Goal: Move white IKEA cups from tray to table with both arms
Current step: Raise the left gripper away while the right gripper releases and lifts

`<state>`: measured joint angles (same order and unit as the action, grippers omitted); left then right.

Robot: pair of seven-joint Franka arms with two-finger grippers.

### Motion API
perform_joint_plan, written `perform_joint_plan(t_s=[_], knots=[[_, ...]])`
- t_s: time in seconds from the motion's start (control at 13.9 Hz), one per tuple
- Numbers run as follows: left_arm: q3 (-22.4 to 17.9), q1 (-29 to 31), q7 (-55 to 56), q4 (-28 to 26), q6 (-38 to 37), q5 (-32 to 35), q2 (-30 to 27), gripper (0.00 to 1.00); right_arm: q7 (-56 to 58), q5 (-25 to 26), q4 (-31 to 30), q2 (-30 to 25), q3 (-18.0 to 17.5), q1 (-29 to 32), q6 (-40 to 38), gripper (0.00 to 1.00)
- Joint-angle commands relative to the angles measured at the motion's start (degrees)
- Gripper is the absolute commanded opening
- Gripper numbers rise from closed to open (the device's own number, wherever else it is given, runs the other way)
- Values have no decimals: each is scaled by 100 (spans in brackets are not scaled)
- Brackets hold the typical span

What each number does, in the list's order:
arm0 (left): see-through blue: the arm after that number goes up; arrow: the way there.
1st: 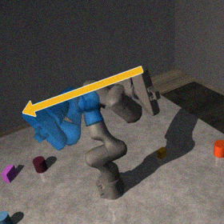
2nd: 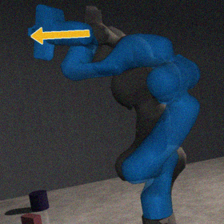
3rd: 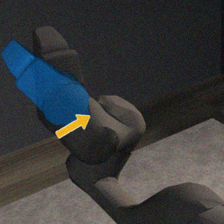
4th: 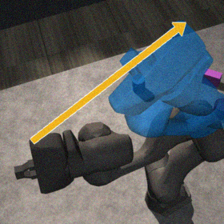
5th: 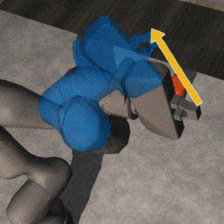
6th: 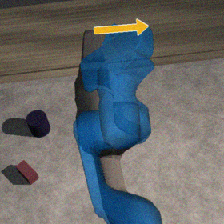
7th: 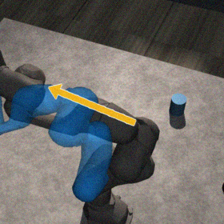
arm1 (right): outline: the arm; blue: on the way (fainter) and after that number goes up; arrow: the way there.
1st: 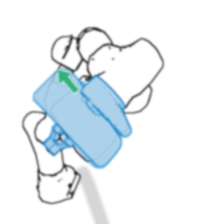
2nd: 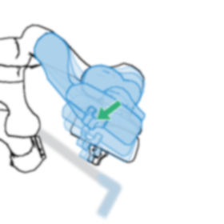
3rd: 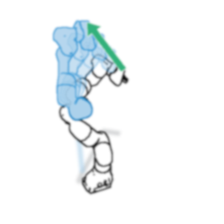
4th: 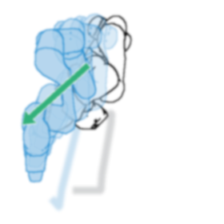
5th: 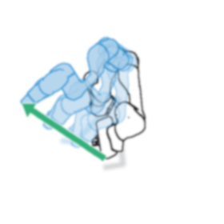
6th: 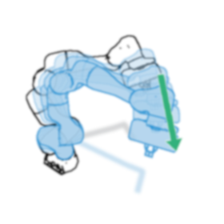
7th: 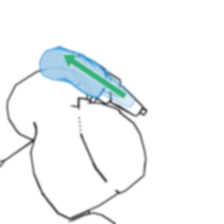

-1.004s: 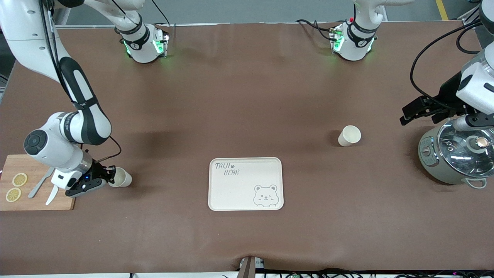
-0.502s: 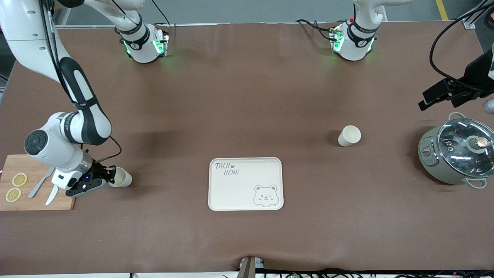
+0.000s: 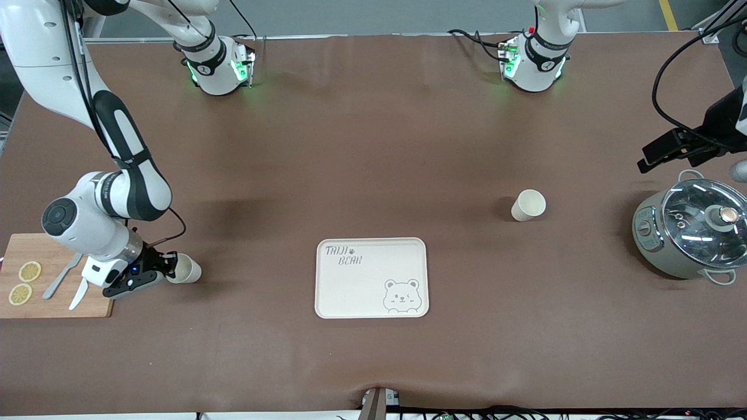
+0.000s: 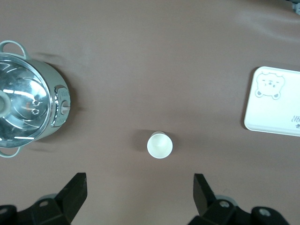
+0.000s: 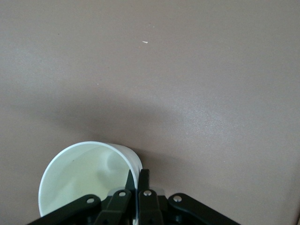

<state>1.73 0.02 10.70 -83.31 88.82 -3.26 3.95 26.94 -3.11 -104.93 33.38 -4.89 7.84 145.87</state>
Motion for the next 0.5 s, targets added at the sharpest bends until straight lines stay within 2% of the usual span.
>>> perform_joint_plan(t_s=[0.0,0.07,0.14,0.29,0.43], knots=[[64,138,-94,35,-110,98,-17,100,48,-85,25,37,-38,-2,55,29],[108,130,-216,17,-275,106,-87,100,31,-85,86,37,-38,-2,3,91],[204,112,-322,60,-434,72,-140,100,30,-85,130,28,-47,-2,-41,100],[398,86,-121,218,-269,106,-79,100,13,-85,279,-77,-55,-20,-373,100],[372,138,-322,254,-102,80,-61,100,-83,-85,709,-305,-64,-72,-1328,100]])
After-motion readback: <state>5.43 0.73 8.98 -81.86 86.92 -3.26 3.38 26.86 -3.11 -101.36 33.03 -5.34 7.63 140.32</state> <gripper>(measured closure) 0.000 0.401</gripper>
